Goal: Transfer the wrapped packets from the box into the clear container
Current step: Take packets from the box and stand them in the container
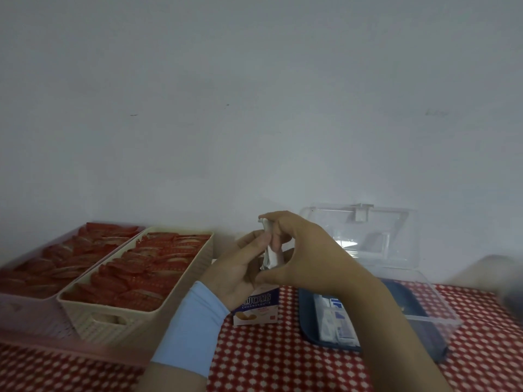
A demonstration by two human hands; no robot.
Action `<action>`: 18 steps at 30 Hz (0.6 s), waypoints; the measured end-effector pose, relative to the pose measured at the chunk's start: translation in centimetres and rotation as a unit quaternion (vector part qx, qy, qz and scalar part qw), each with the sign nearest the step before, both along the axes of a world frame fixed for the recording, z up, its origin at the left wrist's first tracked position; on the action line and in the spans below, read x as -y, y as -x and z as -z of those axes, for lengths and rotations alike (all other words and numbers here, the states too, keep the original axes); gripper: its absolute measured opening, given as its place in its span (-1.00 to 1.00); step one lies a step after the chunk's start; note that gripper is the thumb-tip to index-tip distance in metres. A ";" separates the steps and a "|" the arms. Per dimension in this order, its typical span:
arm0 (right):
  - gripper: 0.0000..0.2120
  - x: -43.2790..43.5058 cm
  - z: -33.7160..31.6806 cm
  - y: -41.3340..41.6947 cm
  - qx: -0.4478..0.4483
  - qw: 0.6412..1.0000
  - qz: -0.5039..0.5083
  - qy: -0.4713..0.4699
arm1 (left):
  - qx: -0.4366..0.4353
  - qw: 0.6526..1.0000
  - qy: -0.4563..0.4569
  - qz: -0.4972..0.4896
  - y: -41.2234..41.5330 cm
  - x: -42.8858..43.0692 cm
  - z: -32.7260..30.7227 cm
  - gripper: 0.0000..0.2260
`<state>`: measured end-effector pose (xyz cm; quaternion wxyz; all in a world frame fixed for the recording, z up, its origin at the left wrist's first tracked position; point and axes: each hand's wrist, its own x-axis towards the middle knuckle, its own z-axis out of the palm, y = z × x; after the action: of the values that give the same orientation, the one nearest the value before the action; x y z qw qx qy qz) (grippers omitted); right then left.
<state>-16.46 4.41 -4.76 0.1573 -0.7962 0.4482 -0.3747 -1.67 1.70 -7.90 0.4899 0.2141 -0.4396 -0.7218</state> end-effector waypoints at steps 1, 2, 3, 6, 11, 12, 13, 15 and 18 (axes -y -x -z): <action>-0.54 -0.2 0.0 0.2 -0.003 1.000 -0.004 -0.006 | 0.004 1.000 0.005 -0.001 0.2 -0.1 0.1 -0.82; -0.54 -0.4 0.0 0.7 -0.004 1.000 -0.010 -0.017 | 0.007 1.000 0.011 0.001 0.5 -0.2 0.2 -0.84; -0.57 -0.6 0.0 1.5 0.008 0.999 -0.019 -0.035 | 0.009 1.000 0.016 0.006 0.9 -0.3 0.3 -0.84; -0.77 -0.9 -0.5 4.0 0.113 0.985 -0.059 -0.114 | 0.029 0.999 0.021 0.017 2.0 -0.7 0.2 -0.81; -0.60 -1.2 -2.4 8.1 0.100 0.982 -0.033 -0.158 | 0.080 0.994 0.048 0.052 4.6 -2.7 -0.2 -0.74; -0.61 -1.4 -2.7 8.9 0.072 0.985 -0.033 -0.155 | 0.082 0.993 0.055 0.059 5.3 -3.1 -0.2 -0.74; -0.67 -1.7 -3.2 9.5 0.054 0.986 -0.032 -0.158 | 0.082 0.993 0.055 0.060 5.9 -3.3 -0.1 -0.75; -0.80 -2.2 -4.0 10.8 0.043 0.984 -0.022 -0.169 | 0.082 0.993 0.053 0.067 7.1 -3.6 0.0 -0.75; -0.90 -2.7 -4.6 12.7 0.018 0.986 0.013 -0.167 | 0.092 0.992 0.038 0.076 9.1 -3.7 0.2 -0.70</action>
<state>-29.13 7.11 -0.20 0.2915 -0.7459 0.5118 -0.3110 -10.76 5.43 -8.10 0.3989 0.2272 -0.5250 -0.7167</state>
